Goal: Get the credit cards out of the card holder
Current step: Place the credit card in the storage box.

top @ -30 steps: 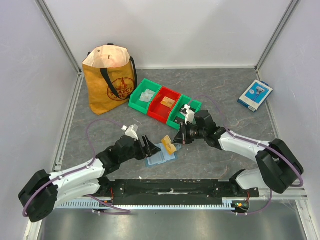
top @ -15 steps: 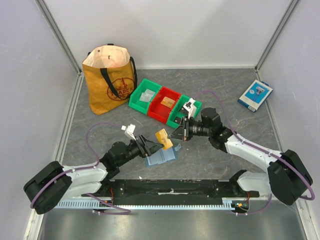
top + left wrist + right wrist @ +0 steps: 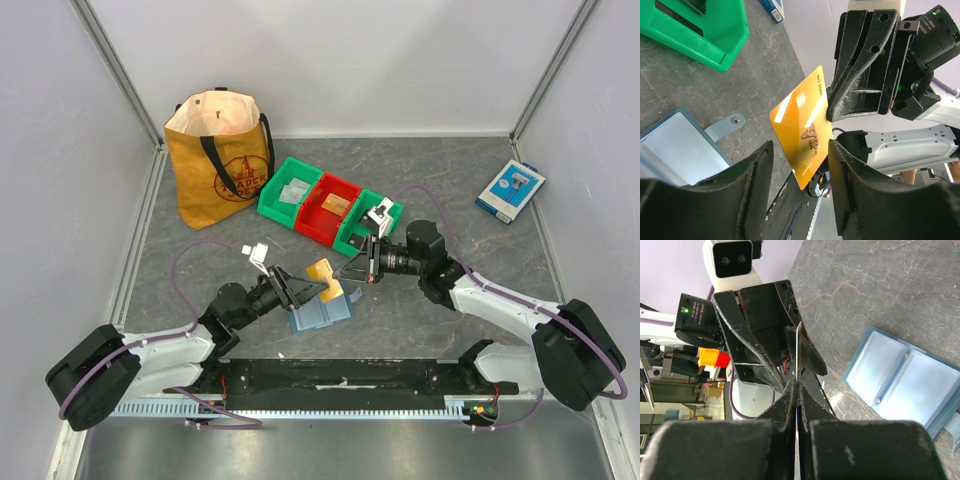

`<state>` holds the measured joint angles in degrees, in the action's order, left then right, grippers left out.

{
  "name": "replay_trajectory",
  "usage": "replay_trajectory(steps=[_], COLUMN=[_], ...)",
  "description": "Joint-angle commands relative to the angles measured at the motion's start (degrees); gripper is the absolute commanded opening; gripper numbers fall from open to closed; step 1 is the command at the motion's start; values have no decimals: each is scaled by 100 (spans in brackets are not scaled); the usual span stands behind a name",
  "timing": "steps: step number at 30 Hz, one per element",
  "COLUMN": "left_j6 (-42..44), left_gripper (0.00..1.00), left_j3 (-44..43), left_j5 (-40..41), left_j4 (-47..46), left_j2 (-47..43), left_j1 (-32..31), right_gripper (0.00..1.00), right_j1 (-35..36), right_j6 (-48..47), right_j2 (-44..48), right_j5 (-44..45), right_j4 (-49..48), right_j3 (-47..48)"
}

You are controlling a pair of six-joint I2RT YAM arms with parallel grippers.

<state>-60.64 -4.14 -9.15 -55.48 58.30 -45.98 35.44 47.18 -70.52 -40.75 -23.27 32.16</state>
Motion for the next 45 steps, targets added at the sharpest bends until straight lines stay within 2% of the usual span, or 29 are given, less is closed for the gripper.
replay_trajectory(steps=[1, 5, 7, 9, 13, 17, 20, 23, 26, 32, 40, 45], left_j6=[-70, -176, -228, -299, -606, -835, -888, -1080, -1414, -2118, -2495, -2777], left_gripper=[46, 15, 3, 2, 2, 2, 2, 2, 2, 2, 2, 2], left_j3=[-175, -175, -183, -166, -157, -586, -1052, -1684, -2230, -3636, -5165, -5684], left_j5=[27, 27, 97, 228, 877, 1712, 2118, 2443, 2444, 2453, 2620, 2681], left_j4=[-314, -384, -297, -183, 160, 1107, 1478, 1960, 1980, 2498, 3323, 3587], left_j2=[93, 41, -20, -117, -302, -373, -84, 470, 1216, 2790, 4310, 4918], left_j1=[27, 27, 27, 27, 27, 45, 141, 282, 528, 906, 1091, 1117], right_gripper=[0, 0, 0, 1, 27, 65, 82, 93, 98, 98, 98, 98], right_j1=[-11, -20, -28, -63, -134, -125, -134, -134, -134, -134, -134, -134], right_j6=[116, 46, 20, -33, -401, -964, -1228, -1430, -1562, -1729, -2063, -2186], right_j2=[109, 91, 82, 126, 398, 749, 1127, 1575, 1979, 2788, 3150, 3238], right_j5=[-144, -30, 32, 181, 655, 1278, 1823, 2447, 3054, 3863, 4040, 4189], right_j4=[-363, -301, -266, -153, 409, 1270, 1754, 2185, 2624, 3187, 3680, 3794], right_j3=[-43, -96, -131, -158, -79, 44, 1, -35, -52, -78, -79, -79])
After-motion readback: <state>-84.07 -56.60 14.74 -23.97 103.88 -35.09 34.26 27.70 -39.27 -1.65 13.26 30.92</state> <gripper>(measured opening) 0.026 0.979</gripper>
